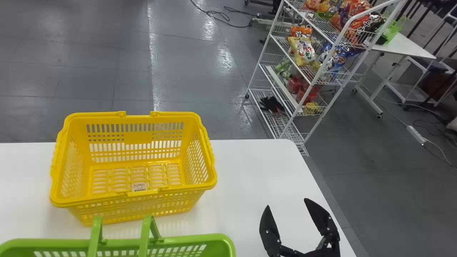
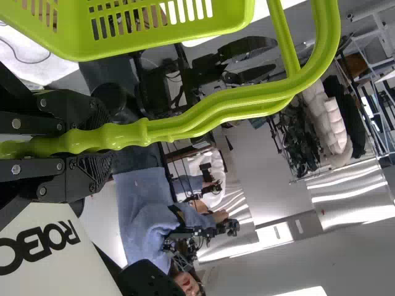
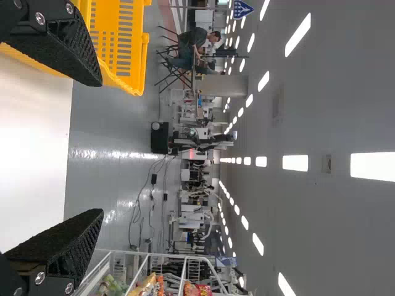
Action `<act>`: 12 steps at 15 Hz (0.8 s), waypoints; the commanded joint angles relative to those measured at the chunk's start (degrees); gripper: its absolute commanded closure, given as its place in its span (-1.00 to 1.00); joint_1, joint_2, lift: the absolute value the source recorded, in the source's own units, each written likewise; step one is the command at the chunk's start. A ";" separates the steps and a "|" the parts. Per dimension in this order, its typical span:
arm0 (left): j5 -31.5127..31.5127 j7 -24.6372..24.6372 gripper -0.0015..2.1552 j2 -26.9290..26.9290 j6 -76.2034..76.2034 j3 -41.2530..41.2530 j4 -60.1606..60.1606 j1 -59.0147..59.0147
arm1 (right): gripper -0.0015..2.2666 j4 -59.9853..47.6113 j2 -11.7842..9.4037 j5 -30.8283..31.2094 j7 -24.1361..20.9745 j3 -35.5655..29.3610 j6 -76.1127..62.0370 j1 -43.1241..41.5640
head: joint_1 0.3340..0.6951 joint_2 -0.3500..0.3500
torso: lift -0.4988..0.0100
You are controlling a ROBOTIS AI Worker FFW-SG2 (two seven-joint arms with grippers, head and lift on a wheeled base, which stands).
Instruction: Grasp handle with right gripper to insert into left gripper then lift and swing left to center
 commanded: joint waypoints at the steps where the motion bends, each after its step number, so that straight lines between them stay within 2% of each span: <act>1: 0.09 0.09 0.83 -0.40 0.24 0.07 0.48 -0.53 | -0.95 0.09 -0.07 -0.01 0.00 0.14 0.00 0.07 | 1.00 -1.00 | 0.60; 12: 0.79 0.71 0.83 -0.93 0.24 0.68 1.63 -1.15 | -0.95 0.62 -0.07 -0.01 0.00 0.49 -0.18 -0.02 | 1.00 -1.00 | 0.60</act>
